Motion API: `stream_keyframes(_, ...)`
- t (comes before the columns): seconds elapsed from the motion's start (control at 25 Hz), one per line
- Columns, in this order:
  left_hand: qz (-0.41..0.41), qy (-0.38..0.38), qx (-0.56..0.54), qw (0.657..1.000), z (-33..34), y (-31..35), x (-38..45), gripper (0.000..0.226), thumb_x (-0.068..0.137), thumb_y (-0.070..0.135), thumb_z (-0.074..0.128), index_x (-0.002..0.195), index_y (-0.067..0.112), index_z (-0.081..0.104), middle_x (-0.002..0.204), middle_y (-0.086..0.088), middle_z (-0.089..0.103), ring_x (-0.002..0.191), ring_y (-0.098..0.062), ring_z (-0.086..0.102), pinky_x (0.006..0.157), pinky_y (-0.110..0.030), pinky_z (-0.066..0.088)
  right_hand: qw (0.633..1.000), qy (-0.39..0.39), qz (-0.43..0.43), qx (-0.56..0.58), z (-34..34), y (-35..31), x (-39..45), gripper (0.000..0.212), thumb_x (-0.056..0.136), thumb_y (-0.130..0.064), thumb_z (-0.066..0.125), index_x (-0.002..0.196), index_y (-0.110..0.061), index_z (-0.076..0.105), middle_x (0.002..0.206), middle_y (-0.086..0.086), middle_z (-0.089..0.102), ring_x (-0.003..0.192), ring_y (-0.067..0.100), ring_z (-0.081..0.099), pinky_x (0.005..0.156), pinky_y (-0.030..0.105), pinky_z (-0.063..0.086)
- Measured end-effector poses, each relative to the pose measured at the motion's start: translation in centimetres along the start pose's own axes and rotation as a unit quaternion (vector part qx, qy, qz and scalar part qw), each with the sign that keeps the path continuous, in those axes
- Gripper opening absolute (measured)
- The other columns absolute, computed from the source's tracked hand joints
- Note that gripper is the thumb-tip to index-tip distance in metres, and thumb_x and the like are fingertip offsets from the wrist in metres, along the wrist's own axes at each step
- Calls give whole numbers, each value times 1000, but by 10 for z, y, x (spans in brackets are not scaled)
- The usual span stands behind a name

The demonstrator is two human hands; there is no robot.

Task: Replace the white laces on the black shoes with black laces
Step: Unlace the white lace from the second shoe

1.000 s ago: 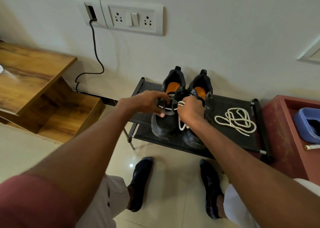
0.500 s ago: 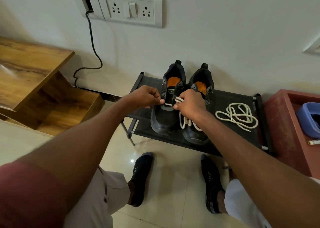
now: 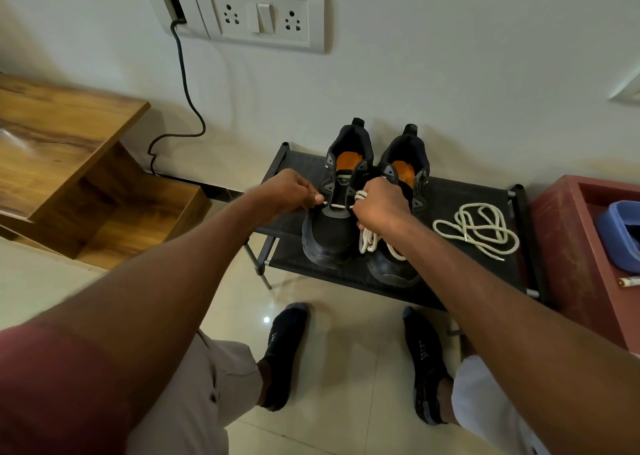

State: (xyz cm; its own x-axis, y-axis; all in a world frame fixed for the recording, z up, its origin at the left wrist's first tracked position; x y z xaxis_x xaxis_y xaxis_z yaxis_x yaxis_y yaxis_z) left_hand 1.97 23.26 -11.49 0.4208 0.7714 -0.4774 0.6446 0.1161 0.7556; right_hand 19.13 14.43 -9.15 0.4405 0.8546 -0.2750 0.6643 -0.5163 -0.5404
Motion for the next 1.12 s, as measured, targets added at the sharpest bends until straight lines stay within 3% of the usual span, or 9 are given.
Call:
stream_keyframes(0.16,-27,-7,-56,998,-2,-8,-2,7,92,12,76,89,6,76,109,-14,76,113,-25,69,99,-39,59,1000,-4,-7,3,-3,-4,-1,11,97,-18,69,104,-10,67,95,11,71,82,29,73,78,43,64)
stream_keyframes(0.32,1,-20,3,1000,4,3,-1,10,94,18,75,92,8,76,109,-14,75,109,-24,67,99,-39,57,999,-22,43,11,-2,2,-4,11,102,-13,54,97,-4,58,96,16,70,85,34,74,82,47,63)
stream_keyframes(0.44,9,-20,45,999,4,7,0,14,96,21,73,94,7,75,103,-16,72,97,-22,63,91,-36,56,971,-34,129,200,0,17,-1,15,106,-6,44,109,8,47,92,21,67,76,35,72,82,54,64)
stream_keyframes(0.52,16,-21,61,998,2,9,-1,17,98,25,71,95,8,72,95,-12,69,92,-20,62,84,-34,55,943,-53,163,284,2,21,-4,9,109,-9,40,106,0,38,93,27,66,71,38,68,68,50,66)
stream_keyframes(0.68,103,44,136,984,-6,43,-9,27,99,34,70,101,8,68,87,-2,69,78,-11,63,69,-26,47,996,19,14,91,-22,-2,3,10,99,-8,53,103,-2,59,88,18,73,66,34,75,66,52,66)
stream_keyframes(0.76,185,117,154,964,-15,73,-21,19,98,32,71,100,14,67,85,3,66,77,-7,61,65,-24,45,990,90,-34,102,-51,-16,-1,11,101,-14,56,107,-10,64,84,10,74,64,27,75,66,49,65)
stream_keyframes(0.84,228,91,137,960,-8,85,-22,11,98,24,70,107,16,69,93,-5,69,87,-20,67,76,-36,57,979,158,-67,114,-84,-23,-6,10,102,-20,60,108,-15,66,89,6,72,74,24,74,71,46,64)
stream_keyframes(0.96,218,2,249,944,20,76,-18,40,92,19,77,129,24,65,115,-9,53,103,-28,58,88,-37,52,989,79,-112,57,-74,-32,-12,16,103,-29,64,107,-15,70,87,2,69,76,18,67,68,34,56)
stream_keyframes(1.12,173,-44,311,934,32,61,-16,72,81,42,87,145,33,54,134,0,30,123,-23,42,98,-32,42,990,-1,-116,-85,-23,-24,-20,37,90,-52,76,93,-17,65,80,1,64,73,20,64,61,35,48)
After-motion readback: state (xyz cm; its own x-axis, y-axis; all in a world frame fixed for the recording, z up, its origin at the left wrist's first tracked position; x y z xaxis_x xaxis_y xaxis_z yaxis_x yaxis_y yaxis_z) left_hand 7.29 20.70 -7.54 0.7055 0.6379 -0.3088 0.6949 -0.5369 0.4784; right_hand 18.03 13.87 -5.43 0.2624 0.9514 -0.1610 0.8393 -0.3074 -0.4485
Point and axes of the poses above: each hand's wrist, its own x-axis towards the middle knuckle, its own z-axis out of the palm, y = z × x, the point moved 10 cm from there along x, towards the middle knuckle
